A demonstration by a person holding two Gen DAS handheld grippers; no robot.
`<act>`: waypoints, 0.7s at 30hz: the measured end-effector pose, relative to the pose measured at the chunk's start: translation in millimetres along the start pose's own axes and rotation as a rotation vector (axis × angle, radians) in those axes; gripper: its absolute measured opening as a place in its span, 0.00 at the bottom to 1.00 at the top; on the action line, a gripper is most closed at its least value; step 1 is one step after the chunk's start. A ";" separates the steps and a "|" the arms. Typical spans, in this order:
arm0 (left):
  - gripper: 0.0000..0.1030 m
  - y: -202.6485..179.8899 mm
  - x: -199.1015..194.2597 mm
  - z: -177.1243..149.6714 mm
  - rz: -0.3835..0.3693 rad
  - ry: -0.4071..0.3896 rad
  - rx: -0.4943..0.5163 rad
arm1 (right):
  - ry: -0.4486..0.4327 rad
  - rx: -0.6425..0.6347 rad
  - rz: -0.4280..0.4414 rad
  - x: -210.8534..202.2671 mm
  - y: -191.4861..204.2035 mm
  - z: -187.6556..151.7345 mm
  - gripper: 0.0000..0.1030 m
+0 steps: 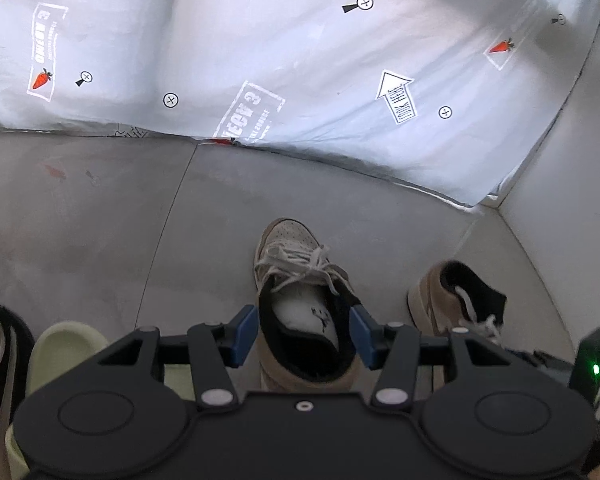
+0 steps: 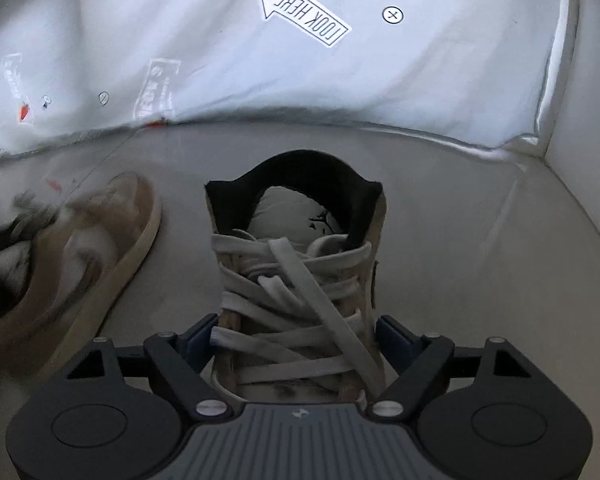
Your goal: Organize scattered shoes
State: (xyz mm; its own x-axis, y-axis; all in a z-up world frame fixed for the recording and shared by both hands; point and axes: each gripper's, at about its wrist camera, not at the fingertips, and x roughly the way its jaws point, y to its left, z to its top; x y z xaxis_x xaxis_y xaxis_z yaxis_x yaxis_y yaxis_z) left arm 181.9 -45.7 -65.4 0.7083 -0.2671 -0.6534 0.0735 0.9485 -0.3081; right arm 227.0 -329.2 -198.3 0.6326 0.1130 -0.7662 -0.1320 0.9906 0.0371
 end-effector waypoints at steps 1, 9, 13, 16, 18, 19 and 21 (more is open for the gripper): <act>0.50 -0.3 -3.2 -2.8 -0.002 -0.001 -0.003 | 0.004 0.003 -0.002 -6.8 -0.5 -7.0 0.81; 0.50 -2.1 -18.4 -29.1 -0.003 0.018 -0.015 | 0.042 0.009 -0.007 -57.3 -4.1 -54.9 0.81; 0.50 -0.2 -19.8 -39.5 -0.002 0.036 -0.035 | 0.060 0.015 -0.011 -70.9 -6.0 -64.5 0.81; 0.50 1.6 -20.3 -42.5 0.001 0.040 -0.039 | 0.068 0.024 -0.017 -75.6 -5.2 -67.4 0.83; 0.50 3.7 -21.6 -43.0 0.004 0.039 -0.039 | 0.079 0.039 -0.023 -76.0 -4.6 -66.8 0.84; 0.50 5.4 -22.8 -42.7 0.008 0.035 -0.040 | 0.089 0.054 -0.033 -77.8 -4.2 -64.1 0.86; 0.51 11.1 -24.1 -40.7 0.021 0.027 -0.049 | 0.055 0.060 -0.048 -87.8 0.6 -59.8 0.91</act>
State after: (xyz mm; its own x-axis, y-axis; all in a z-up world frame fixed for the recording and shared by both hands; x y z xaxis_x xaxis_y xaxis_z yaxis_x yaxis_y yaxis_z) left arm 137.1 -35.6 -81.2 0.6899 -0.2520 -0.6786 0.0235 0.9447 -0.3270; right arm 125.8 -343.1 -169.4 0.5938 0.0621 -0.8022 -0.0556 0.9978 0.0361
